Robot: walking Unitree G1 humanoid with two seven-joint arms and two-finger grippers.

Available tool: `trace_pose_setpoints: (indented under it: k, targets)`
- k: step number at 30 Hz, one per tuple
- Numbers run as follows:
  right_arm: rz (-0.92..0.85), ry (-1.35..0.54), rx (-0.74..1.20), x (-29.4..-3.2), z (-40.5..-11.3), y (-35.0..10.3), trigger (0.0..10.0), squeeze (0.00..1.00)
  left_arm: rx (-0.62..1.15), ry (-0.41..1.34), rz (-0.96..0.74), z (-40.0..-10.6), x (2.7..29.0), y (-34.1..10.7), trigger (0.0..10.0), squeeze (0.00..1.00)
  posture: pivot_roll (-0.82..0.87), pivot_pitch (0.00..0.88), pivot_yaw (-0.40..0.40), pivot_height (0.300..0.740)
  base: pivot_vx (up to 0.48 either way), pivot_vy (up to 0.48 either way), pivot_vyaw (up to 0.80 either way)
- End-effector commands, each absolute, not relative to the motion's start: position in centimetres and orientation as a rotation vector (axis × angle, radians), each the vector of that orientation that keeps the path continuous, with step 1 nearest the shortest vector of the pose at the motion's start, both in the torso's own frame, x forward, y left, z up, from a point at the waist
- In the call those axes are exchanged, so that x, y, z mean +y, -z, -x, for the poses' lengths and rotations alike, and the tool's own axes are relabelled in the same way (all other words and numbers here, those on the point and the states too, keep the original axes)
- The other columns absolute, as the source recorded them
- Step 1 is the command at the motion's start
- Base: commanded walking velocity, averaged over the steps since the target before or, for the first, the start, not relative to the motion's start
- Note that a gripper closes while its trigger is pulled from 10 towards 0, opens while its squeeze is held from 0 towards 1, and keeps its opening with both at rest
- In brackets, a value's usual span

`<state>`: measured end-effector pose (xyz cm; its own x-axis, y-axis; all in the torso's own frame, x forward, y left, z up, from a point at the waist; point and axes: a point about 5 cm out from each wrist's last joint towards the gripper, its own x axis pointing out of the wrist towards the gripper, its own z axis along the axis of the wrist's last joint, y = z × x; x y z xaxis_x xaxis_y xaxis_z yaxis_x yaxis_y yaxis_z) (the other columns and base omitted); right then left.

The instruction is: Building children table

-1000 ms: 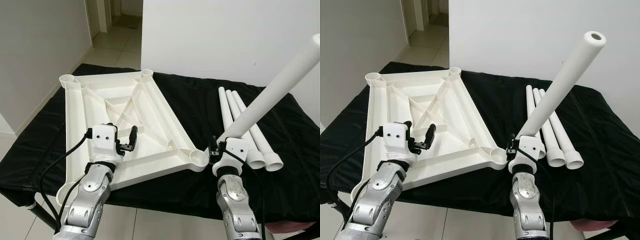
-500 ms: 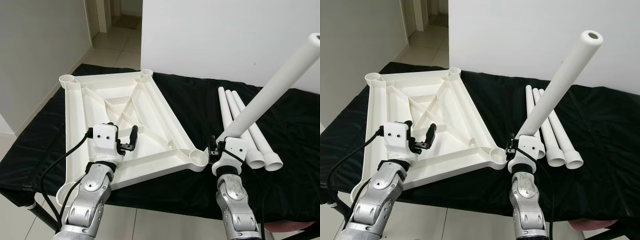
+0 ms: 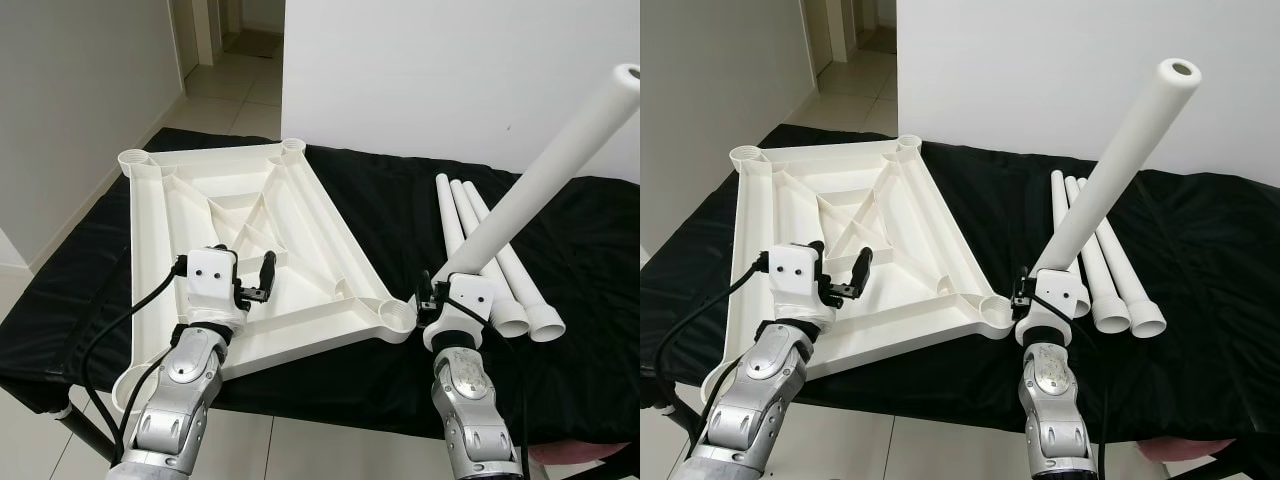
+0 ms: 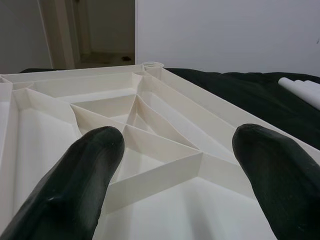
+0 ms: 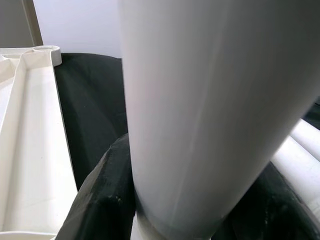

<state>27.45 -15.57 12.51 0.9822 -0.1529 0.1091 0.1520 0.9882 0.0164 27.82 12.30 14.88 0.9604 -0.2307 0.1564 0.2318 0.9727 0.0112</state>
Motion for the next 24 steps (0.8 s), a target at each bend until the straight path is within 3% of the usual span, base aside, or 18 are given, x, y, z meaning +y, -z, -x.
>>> trace_pose_setpoints:
  k: [1,13,24]
  targets:
    - [-0.006,0.126,-0.046,-15.0,-27.5,-11.3,10.0,0.0,-0.163,0.277,-0.012,-27.7,11.7,-15.0,10.0,0.0,0.01,0.0,-0.043,0.74,0.0,0.0,0.0]
    - [-0.004,0.126,-0.049,-14.9,-27.7,-11.3,10.0,0.0,-0.185,0.405,-0.277,-26.7,10.5,-13.5,10.0,0.0,0.01,0.0,-0.041,0.74,0.0,0.0,0.0]
    - [0.001,0.129,-0.052,-15.1,-27.7,-11.4,10.0,0.0,-0.204,0.422,-0.323,-26.8,10.5,-13.5,10.0,0.0,0.01,0.0,-0.041,0.74,0.0,0.0,0.0]
